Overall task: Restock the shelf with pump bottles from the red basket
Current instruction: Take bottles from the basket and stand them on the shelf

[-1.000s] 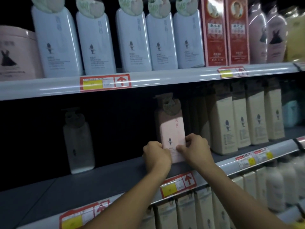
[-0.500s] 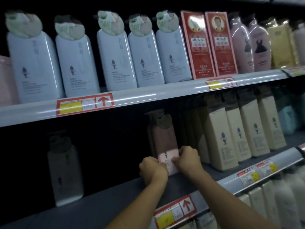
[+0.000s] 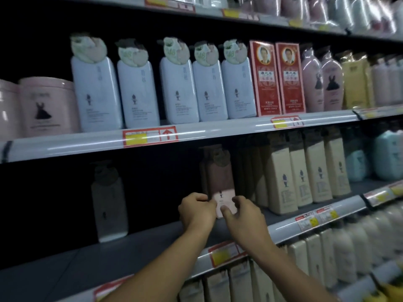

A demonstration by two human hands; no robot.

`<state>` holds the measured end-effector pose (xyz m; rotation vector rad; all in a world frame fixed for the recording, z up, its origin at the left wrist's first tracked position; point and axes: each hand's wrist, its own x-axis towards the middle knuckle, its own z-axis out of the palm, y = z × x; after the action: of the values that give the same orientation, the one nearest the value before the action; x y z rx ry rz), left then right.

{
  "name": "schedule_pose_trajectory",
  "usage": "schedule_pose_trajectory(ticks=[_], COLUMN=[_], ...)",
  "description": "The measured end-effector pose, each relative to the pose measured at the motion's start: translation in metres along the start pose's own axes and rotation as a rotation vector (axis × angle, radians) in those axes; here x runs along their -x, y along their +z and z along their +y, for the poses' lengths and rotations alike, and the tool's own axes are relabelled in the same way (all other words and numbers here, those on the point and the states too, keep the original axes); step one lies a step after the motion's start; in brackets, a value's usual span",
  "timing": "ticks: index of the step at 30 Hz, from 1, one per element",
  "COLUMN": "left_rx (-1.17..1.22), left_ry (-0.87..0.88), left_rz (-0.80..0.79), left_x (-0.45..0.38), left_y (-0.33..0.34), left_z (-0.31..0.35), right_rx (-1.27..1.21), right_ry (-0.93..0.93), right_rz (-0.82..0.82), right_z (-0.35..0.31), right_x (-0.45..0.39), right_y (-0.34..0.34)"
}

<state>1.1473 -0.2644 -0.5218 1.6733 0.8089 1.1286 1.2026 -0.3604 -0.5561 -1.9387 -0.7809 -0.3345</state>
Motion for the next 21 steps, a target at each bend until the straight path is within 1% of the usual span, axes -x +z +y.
schedule_pose_trajectory(ticks=[4,7,10,13,16,18,21], left_rx=[0.018,0.079,0.105,0.092,0.043,-0.011,-0.080], left_ry=[0.028,0.033,0.018,0.027,0.032,0.012,-0.075], left_rz=[-0.065,-0.089,-0.115,-0.141,-0.145,-0.140,-0.153], left_x=[0.033,0.056,0.080,0.101,0.121,0.132,0.151], left_y=[-0.040,-0.076,-0.115,-0.157,-0.209,-0.250,-0.315], left_z=[0.013,0.020,0.014,0.004,-0.017,-0.045,-0.104], right_rx=[-0.022,-0.051,-0.099,-0.116,-0.153,-0.187,-0.187], right_ry=[0.000,-0.017,-0.040,-0.080,-0.119,-0.116,-0.121], right_rz=[-0.011,0.008,0.023,-0.001,-0.058,-0.117,-0.297], right_z=[-0.026,-0.047,-0.069,-0.097,-0.125,-0.138,-0.141], right_x=[0.043,0.072,0.101,0.135,0.174,0.206,0.270], right_y=[-0.016,-0.030,-0.039,-0.038,-0.028,-0.013,0.020])
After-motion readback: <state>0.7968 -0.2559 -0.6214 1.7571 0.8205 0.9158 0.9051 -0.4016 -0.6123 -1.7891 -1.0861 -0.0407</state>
